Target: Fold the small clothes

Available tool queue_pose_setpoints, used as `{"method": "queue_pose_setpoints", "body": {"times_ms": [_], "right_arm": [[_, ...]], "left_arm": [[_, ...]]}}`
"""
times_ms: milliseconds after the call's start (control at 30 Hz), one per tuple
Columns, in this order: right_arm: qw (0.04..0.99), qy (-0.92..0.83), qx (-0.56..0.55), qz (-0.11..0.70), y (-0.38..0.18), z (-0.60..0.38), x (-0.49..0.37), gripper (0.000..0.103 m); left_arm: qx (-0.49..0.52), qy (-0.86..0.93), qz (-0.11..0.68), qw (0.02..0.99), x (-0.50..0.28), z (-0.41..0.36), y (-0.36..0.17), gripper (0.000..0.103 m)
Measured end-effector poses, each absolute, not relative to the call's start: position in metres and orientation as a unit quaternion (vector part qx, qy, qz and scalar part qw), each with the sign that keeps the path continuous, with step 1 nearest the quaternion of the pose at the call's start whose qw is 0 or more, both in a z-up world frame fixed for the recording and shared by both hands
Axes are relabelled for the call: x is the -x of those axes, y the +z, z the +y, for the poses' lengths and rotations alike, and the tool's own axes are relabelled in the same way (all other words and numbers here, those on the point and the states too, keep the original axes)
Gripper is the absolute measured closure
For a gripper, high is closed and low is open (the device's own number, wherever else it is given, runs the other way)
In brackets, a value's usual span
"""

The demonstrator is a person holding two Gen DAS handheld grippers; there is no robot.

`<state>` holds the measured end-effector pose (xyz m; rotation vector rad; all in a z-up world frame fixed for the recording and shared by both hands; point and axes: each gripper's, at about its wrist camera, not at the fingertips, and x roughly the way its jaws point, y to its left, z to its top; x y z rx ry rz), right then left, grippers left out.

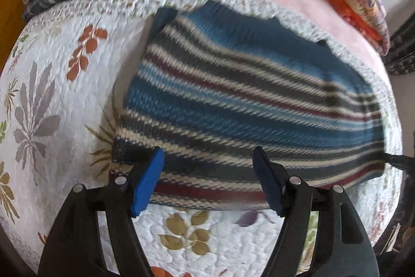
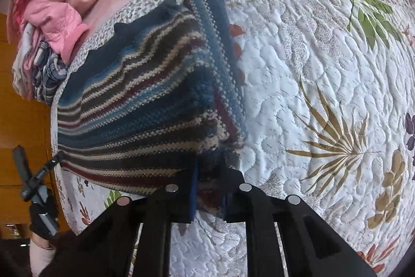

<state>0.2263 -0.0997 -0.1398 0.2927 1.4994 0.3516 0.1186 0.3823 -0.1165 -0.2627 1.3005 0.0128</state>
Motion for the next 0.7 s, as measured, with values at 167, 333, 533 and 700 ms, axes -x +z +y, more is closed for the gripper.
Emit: {"method": "queue_pose_setpoints", "body": {"times_ms": [167, 333, 533, 700], "right_arm": [[0.705, 0.142, -0.098, 0.688, -0.142, -0.098, -0.225, 0.092], [0.696, 0.133, -0.093, 0.699, -0.153, -0.100, -0.225, 0.091], [0.698, 0.135, -0.085, 0.698, -0.157, -0.097, -0.227, 0.090], [0.715, 0.162, -0.116, 0.671, -0.136, -0.097, -0.234, 0.082]], "left_arm": [[0.110, 0.007, 0.613, 0.782, -0.121, 0.384, -0.128, 0.033], [0.097, 0.006, 0.615, 0.783, -0.122, 0.381, -0.132, 0.033], [0.095, 0.007, 0.614, 0.784, -0.123, 0.378, -0.134, 0.033], [0.125, 0.002, 0.585, 0.801, -0.127, 0.380, -0.115, 0.033]]}}
